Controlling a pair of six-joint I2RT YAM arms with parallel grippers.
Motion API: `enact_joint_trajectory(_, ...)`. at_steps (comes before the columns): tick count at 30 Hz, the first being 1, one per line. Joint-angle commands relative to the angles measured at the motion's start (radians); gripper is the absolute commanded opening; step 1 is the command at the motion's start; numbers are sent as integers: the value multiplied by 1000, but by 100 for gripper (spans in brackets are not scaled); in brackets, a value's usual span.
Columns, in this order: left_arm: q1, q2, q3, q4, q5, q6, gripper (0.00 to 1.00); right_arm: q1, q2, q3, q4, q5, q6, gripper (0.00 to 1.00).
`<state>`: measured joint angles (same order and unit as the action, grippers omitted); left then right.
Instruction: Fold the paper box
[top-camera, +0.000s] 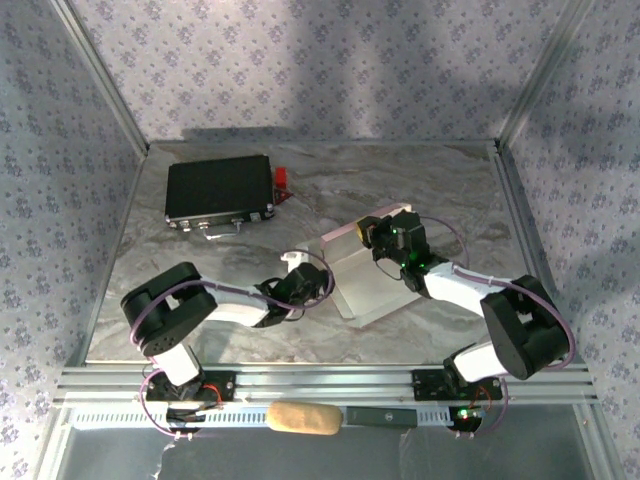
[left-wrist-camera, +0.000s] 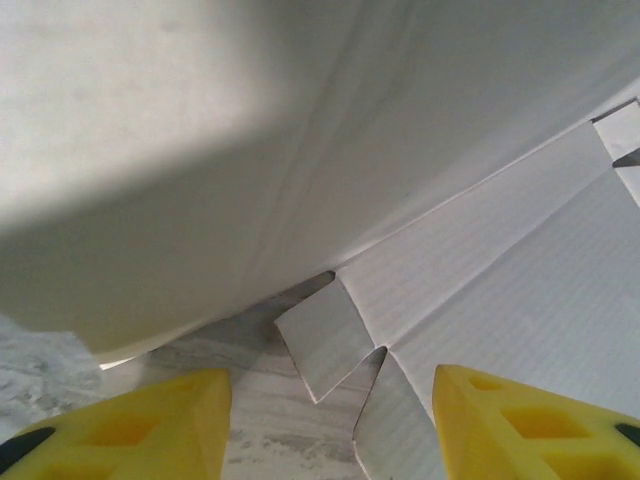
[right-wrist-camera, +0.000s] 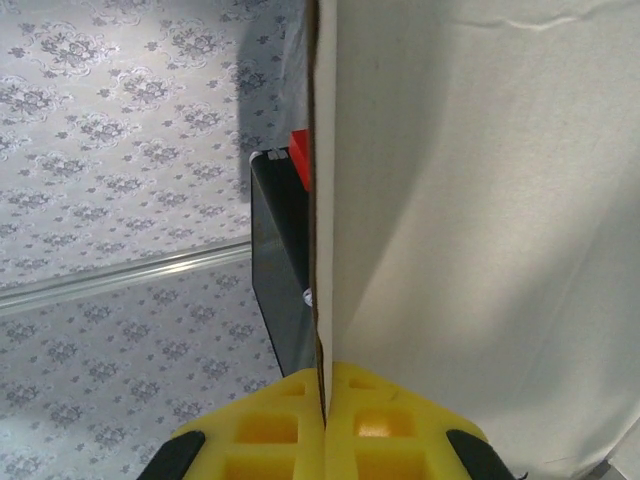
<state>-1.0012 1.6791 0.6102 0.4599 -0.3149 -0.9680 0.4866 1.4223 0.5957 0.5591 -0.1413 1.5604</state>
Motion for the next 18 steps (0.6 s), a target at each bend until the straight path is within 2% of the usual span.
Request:
enact_joint_trajectory(1, 6, 33, 17, 117, 44, -23, 54, 8, 6, 10, -62, 3, 18, 0)
enact_joint_trajectory(5, -1, 22, 35, 101, 49, -51, 53, 8, 7, 15, -63, 11, 25, 0)
enact_joint_trajectory(8, -2, 31, 82, 24, 71, -74, 51, 9, 7, 19, -61, 15, 31, 0)
enact_joint_trajectory(11, -11, 25, 105, -59, 42, -103, 50, 7, 8, 18, -59, 12, 36, 0)
enact_joint_trajectory(18, -13, -6, 110, -73, 22, -49, 50, 18, 7, 10, -46, 20, 42, 0)
